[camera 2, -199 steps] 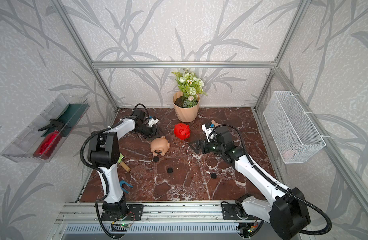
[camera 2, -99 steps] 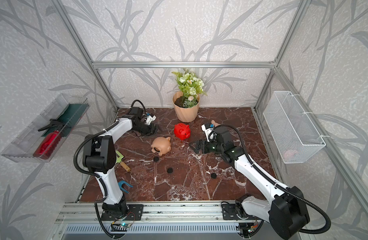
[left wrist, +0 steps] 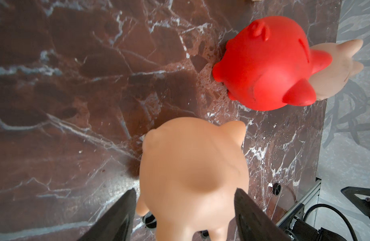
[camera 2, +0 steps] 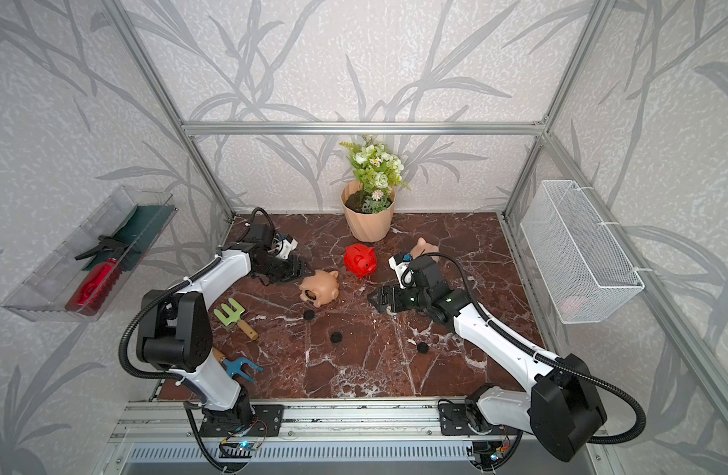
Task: Close piggy banks
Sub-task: Turn over the piggy bank at the center of the board, then adjust the piggy bank at the center of the board.
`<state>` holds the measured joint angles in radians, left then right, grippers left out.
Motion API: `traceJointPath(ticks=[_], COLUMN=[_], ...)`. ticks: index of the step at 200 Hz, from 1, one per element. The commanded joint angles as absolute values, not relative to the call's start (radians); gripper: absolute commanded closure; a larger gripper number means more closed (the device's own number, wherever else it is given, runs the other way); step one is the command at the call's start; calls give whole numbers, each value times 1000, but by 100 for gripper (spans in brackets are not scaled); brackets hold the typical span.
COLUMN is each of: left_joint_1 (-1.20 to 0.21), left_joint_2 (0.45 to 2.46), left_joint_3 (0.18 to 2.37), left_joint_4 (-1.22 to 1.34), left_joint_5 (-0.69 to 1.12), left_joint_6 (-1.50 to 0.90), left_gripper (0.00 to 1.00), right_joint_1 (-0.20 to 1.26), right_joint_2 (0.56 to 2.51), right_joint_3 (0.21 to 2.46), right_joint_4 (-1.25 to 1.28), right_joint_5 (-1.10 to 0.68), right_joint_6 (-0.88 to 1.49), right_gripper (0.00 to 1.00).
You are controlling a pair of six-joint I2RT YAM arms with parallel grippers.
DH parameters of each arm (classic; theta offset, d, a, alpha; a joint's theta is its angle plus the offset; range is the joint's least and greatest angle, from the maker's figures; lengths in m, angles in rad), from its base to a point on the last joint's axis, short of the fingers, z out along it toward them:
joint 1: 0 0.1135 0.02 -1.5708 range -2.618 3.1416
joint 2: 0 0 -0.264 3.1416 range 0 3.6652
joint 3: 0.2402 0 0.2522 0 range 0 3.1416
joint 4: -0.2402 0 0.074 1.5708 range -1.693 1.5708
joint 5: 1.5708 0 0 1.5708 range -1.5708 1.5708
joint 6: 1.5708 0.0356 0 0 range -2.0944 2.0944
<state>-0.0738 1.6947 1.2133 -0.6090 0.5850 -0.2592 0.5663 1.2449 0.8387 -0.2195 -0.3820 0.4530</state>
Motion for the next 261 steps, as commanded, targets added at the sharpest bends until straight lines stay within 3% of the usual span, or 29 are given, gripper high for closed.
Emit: traceJointPath(ticks=[1,86,133,149,171,261], left_joint_1=[-80,-137,-191,-204,-206,-152], left_joint_2=[1632,1578,1531,1518,1491,1352], left_joint_3=[1163,1016,951,938,921,949], left_joint_4=[-524,-399,-339,-329,-314,-416], left_joint_5=[599,631,617,611,608,441], left_joint_6=[-343,-419,-465,-476,-489,-455], left_gripper=[27,29,30,30,30,31], right_joint_1=[585,719,790,817,875,1016], right_joint_2=[1244,1319,1376,1402,1442,1680], right_joint_3=[835,827,839,846,868,1102], right_joint_4=[-243,-224,-202,-186,-175,-354], right_joint_5=[-385,-402,-363,-360,-326,-149], right_joint_6=[475,500,500,485,428,271], right_gripper=[1,0,5,10,25,51])
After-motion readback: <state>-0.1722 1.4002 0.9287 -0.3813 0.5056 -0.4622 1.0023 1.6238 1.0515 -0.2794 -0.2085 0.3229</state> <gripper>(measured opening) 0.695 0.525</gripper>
